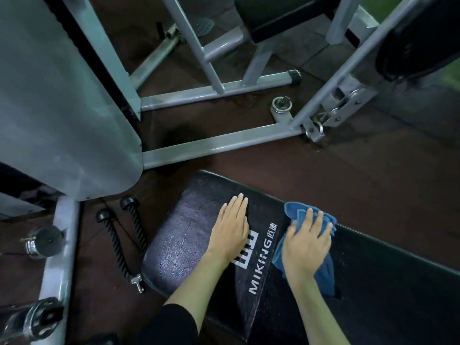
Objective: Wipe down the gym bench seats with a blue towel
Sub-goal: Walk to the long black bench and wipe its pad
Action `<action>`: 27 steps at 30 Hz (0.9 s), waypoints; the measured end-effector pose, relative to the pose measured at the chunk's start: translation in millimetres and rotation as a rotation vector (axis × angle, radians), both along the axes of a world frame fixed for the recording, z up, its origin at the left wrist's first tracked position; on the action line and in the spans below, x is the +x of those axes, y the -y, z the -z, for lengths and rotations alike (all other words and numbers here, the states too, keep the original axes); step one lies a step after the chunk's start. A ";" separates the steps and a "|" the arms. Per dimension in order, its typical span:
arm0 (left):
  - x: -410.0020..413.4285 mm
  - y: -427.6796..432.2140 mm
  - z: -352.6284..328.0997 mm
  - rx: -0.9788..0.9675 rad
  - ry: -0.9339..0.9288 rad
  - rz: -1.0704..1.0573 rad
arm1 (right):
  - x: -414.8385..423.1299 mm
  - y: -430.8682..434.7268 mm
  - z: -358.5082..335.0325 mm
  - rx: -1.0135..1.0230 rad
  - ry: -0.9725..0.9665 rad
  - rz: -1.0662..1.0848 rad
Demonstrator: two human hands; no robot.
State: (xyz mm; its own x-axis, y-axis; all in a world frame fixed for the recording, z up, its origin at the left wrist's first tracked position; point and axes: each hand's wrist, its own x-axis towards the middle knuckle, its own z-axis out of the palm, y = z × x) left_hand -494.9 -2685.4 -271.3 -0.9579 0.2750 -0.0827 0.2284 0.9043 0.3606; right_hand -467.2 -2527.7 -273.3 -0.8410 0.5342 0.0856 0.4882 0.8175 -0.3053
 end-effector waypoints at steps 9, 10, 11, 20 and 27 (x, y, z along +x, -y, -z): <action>1.9 -8.4 -5.5 -0.105 -0.006 -0.030 | -5.7 20.6 1.1 0.091 0.045 -0.382; 3.8 -12.0 -6.3 -0.135 -0.026 -0.033 | -1.4 13.8 2.3 0.107 0.044 -0.404; 5.9 -16.3 -5.5 -0.144 -0.044 -0.035 | 3.2 7.2 3.5 0.117 0.040 -0.412; 32.5 -76.5 -4.0 -0.076 -0.081 0.154 | 50.2 -81.0 3.7 0.115 0.005 -0.242; 52.5 -113.1 -4.0 -0.056 -0.042 0.185 | 88.1 -191.7 20.9 0.126 0.072 0.005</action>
State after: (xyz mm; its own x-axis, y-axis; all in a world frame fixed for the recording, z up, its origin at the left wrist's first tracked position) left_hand -442.4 -2572.3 -267.3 -0.8946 0.4423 -0.0638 0.4061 0.8641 0.2974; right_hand -379.2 -2336.1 -294.2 -0.8447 0.5273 0.0920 0.5093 0.8446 -0.1650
